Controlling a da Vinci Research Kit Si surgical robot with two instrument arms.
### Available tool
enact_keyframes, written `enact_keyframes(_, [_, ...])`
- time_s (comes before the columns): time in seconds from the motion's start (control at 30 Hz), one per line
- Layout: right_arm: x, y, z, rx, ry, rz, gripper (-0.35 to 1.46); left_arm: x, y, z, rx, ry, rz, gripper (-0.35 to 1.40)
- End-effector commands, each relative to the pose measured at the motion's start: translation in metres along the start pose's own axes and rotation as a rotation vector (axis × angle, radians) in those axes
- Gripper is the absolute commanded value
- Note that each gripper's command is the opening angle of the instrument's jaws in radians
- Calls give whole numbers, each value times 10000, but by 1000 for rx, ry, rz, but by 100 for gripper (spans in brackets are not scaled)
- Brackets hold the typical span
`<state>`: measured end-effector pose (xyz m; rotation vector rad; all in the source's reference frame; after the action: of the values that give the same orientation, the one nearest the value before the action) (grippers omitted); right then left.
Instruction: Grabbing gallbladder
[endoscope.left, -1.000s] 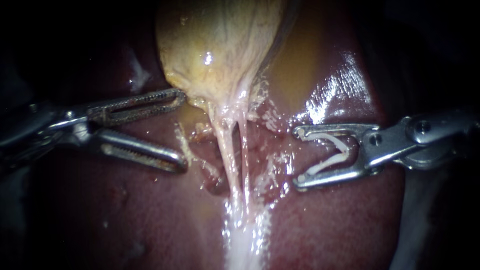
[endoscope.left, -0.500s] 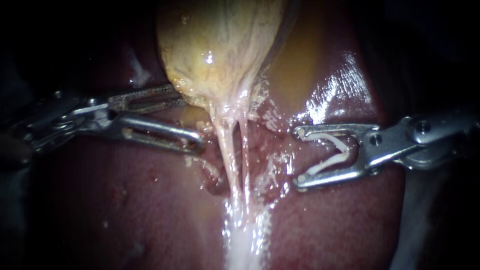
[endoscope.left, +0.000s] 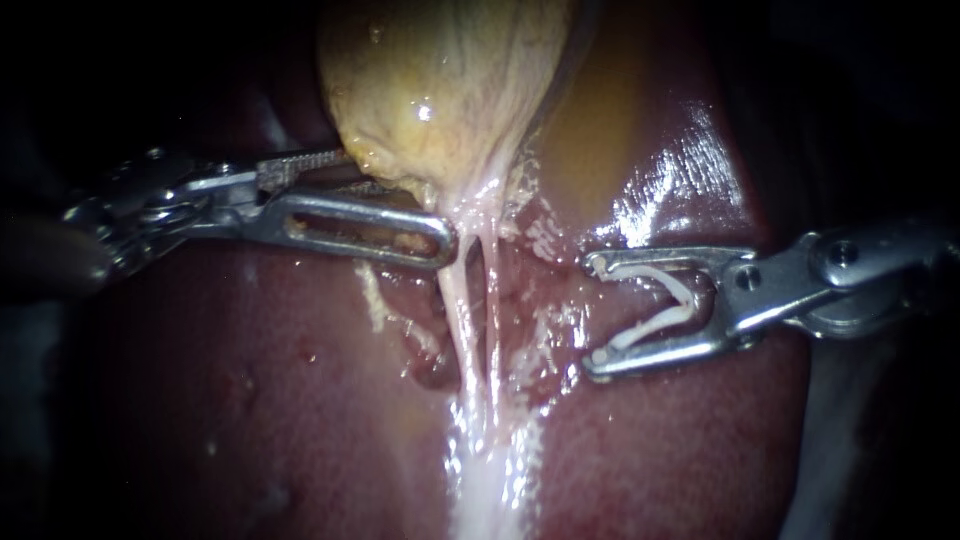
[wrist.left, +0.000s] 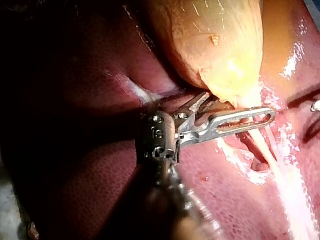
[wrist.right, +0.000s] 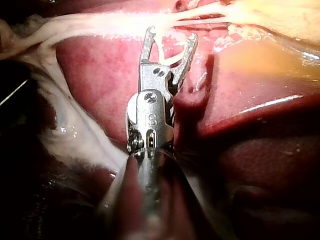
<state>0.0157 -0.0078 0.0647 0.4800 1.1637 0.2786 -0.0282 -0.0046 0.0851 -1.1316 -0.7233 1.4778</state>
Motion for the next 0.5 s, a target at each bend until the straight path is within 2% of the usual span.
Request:
enact_keyframes(0.03, [-1,0,0,0,0,0,49,-1,0,0,2,0,-20,58])
enact_keyframes(0.17, [0,0,1,-1,0,0,49,-5,0,0,2,-2,-47,34])
enact_keyframes(0.4, [0,0,1,-1,0,0,49,-7,1,-5,18,-20,-44,6])
enact_keyframes(0.47, [0,0,1,-1,0,0,49,-7,1,-8,18,-20,-44,-26])
enact_keyframes(0.5, [0,0,1,-1,0,0,49,-8,1,-9,17,-21,-44,-35])
